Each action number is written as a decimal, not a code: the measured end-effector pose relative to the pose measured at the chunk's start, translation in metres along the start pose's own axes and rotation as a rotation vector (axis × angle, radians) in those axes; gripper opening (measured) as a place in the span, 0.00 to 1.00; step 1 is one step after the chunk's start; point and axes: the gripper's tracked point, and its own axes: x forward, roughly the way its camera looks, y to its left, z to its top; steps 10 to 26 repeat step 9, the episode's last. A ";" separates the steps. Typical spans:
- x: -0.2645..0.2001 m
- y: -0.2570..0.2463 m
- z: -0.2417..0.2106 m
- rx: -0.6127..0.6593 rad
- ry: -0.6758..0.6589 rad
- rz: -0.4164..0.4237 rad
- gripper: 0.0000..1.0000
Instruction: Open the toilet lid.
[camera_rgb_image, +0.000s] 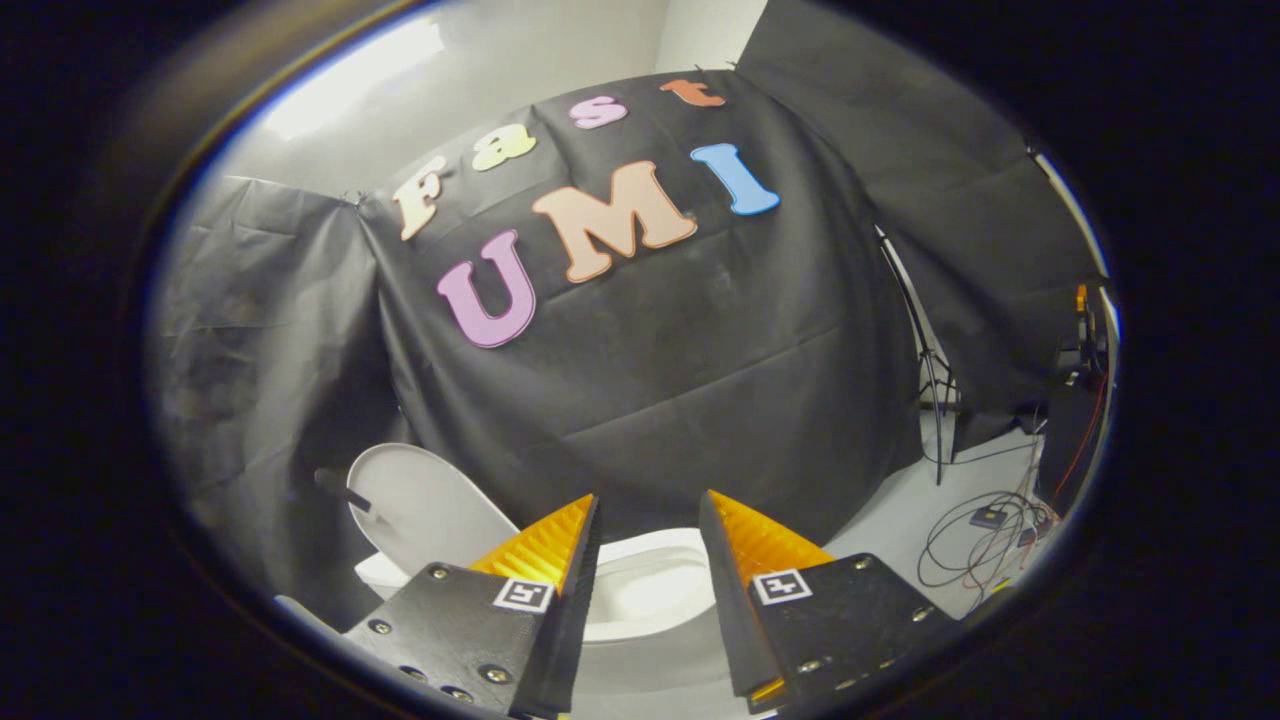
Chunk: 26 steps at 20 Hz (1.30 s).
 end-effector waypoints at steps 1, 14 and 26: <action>0.000 -0.001 -0.002 0.002 0.000 0.002 0.57; 0.008 -0.007 -0.010 -0.003 0.025 0.025 0.57; 0.008 -0.007 -0.010 -0.003 0.025 0.025 0.57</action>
